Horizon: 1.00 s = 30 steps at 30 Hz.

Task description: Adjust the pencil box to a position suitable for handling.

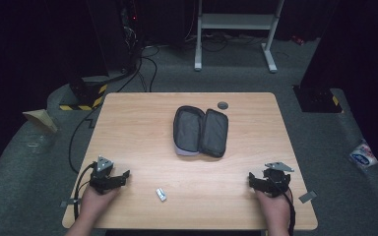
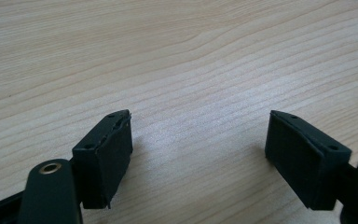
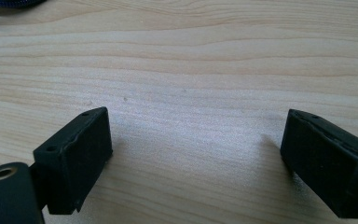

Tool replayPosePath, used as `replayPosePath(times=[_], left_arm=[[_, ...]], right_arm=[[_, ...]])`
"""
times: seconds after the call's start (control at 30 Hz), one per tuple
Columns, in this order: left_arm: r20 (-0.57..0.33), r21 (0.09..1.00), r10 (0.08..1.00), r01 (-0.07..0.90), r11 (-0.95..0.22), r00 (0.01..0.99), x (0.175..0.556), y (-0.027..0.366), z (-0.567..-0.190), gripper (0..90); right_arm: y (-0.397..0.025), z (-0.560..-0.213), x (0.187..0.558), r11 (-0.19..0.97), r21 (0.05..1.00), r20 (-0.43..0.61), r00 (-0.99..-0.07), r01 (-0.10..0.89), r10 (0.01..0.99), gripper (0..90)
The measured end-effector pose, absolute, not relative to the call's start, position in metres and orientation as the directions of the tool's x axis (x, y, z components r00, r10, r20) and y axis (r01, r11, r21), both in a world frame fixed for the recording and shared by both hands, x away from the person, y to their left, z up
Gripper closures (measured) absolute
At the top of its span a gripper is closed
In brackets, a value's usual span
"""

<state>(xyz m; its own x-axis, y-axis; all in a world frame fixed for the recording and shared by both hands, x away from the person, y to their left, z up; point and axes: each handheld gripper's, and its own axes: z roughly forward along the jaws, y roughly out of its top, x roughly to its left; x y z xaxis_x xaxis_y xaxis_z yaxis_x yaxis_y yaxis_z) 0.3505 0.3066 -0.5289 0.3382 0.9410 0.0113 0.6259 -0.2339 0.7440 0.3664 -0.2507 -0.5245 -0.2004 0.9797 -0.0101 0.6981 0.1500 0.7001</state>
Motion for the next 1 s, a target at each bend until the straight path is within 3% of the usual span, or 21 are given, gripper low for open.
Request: replayPosePath(times=[0.23, 0.37, 1.0], left_arm=[[0.006, 0.743, 0.940, 0.628, -0.232, 0.340, 0.351, 0.306, -0.529, 22.4], [0.007, 0.743, 0.941, 0.628, -0.232, 0.339, 0.351, 0.306, -0.529, 22.3], [0.007, 0.742, 0.943, 0.631, -0.228, 0.333, 0.351, 0.306, -0.529, 21.3]], right_arm=[[-0.251, -0.524, 0.366, 0.149, 0.701, -0.010, -0.199, 0.698, 0.980, 8.8], [-0.252, -0.524, 0.365, 0.150, 0.710, -0.013, -0.200, 0.688, 0.980, 14.1], [-0.230, -0.503, 0.359, 0.152, 0.772, 0.016, -0.257, 0.617, 0.966, 22.4]])
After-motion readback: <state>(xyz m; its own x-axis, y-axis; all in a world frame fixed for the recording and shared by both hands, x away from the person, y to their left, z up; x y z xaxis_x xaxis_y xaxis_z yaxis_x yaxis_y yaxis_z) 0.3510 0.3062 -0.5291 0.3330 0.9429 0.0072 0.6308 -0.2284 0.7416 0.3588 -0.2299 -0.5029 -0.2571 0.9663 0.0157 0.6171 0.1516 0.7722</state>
